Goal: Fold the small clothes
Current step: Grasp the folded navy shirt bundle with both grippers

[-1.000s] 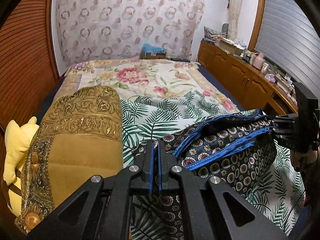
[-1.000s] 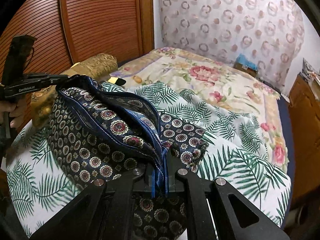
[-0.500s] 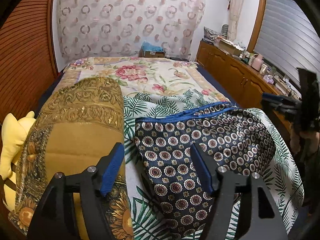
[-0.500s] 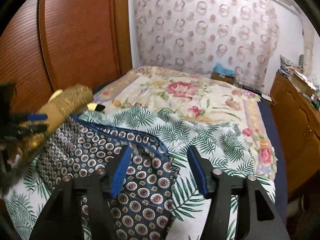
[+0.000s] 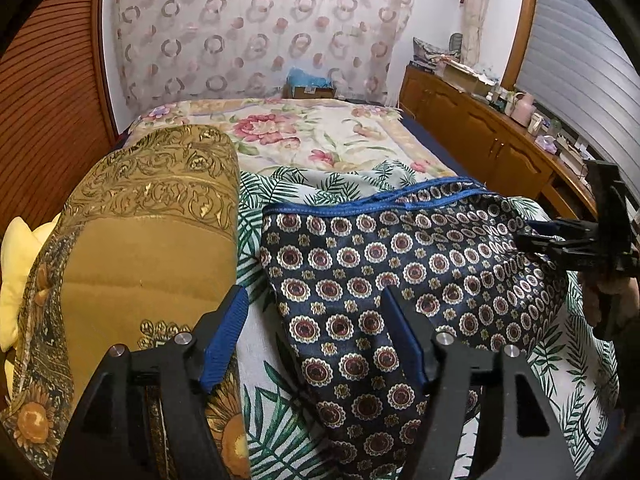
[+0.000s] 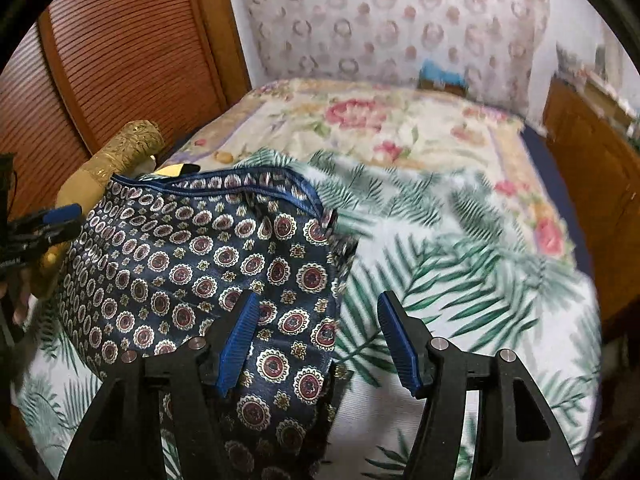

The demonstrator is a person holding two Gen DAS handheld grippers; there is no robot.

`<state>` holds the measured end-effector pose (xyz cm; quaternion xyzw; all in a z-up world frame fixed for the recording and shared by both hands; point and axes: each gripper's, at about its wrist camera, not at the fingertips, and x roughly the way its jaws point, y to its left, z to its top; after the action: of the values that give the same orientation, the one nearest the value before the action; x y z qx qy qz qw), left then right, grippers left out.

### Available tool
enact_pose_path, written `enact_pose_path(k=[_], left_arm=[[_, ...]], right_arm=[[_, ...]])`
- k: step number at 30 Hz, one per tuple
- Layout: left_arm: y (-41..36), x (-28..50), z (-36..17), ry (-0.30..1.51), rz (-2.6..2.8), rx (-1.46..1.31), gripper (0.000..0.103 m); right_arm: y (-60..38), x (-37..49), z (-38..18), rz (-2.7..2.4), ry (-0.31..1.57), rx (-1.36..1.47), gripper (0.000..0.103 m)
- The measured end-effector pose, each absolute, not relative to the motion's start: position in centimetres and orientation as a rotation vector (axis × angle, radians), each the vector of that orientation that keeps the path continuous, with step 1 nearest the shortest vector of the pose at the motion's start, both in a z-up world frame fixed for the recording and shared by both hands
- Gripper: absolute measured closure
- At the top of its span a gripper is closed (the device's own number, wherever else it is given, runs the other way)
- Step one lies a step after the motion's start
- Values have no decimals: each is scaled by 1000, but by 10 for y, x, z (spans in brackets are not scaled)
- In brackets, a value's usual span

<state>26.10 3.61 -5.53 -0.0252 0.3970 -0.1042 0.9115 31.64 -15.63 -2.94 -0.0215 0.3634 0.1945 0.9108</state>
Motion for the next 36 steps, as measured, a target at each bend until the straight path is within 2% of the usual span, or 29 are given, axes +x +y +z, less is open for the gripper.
enact_pose_path(k=[10, 12, 14, 15, 17, 20, 29, 36], left_arm=[[36, 256, -56, 827, -213, -56, 34], [35, 256, -57, 829, -214, -57, 33], [34, 255, -58, 831, -214, -53, 33], [33, 255, -58, 832, -214, -53, 33], [32, 255, -58, 832, -215, -53, 34], [30, 255, -58, 833, -219, -56, 33], [18, 268, -55, 828, -250, -66, 34], [3, 297, -69, 869, -280, -75, 34]], right_arm=[[-141, 337, -35, 495, 757, -42, 40], [-137, 338, -40, 497, 747, -64, 49], [-136, 338, -42, 533, 746, -66, 71], [-138, 336, -42, 541, 747, -74, 73], [-139, 333, -43, 567, 753, -84, 88], [-140, 331, -41, 575, 747, -103, 91], [-181, 308, -6, 518, 646, -122, 93], [-206, 319, -28, 457, 705, -120, 93]])
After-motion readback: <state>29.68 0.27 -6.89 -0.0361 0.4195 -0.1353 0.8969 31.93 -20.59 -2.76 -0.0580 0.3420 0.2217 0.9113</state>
